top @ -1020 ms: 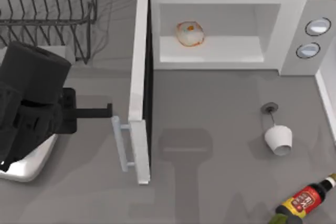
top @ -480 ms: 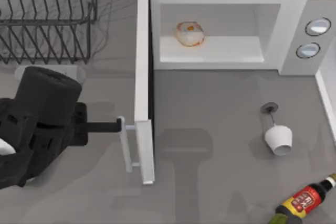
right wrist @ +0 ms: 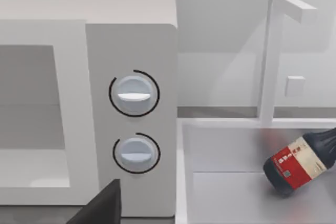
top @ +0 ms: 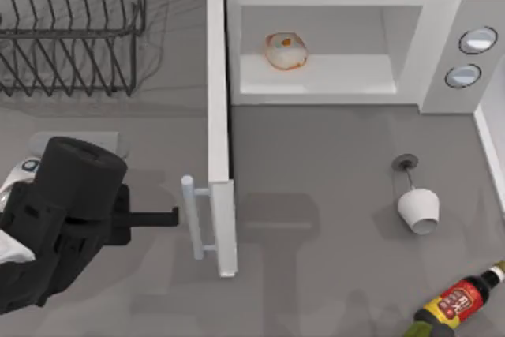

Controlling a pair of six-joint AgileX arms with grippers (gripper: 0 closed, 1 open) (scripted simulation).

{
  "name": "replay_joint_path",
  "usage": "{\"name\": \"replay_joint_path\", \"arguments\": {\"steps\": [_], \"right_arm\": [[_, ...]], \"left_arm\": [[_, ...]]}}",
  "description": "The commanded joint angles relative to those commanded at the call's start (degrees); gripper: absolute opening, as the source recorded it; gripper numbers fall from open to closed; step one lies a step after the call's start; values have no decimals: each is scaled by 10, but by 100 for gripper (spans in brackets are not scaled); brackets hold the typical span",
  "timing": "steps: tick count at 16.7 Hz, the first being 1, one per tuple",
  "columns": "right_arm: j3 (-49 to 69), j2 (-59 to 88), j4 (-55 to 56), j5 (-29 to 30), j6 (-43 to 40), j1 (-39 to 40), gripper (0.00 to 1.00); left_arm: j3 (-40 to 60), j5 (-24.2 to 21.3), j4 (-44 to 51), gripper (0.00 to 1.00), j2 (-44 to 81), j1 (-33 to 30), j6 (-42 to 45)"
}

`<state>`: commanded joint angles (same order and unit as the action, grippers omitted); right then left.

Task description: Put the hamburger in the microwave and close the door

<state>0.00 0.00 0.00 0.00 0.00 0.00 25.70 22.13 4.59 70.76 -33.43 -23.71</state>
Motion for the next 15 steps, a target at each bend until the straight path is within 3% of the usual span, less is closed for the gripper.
{"name": "replay_joint_path", "arguments": {"steps": [5, 15], "right_arm": [[0, 0, 0, 0, 0, 0, 100], [0, 0, 0, 0, 0, 0, 100]], "left_arm": [[20, 10, 6, 0, 13, -24, -17], [155, 110, 52, 0, 173, -189, -163]]}}
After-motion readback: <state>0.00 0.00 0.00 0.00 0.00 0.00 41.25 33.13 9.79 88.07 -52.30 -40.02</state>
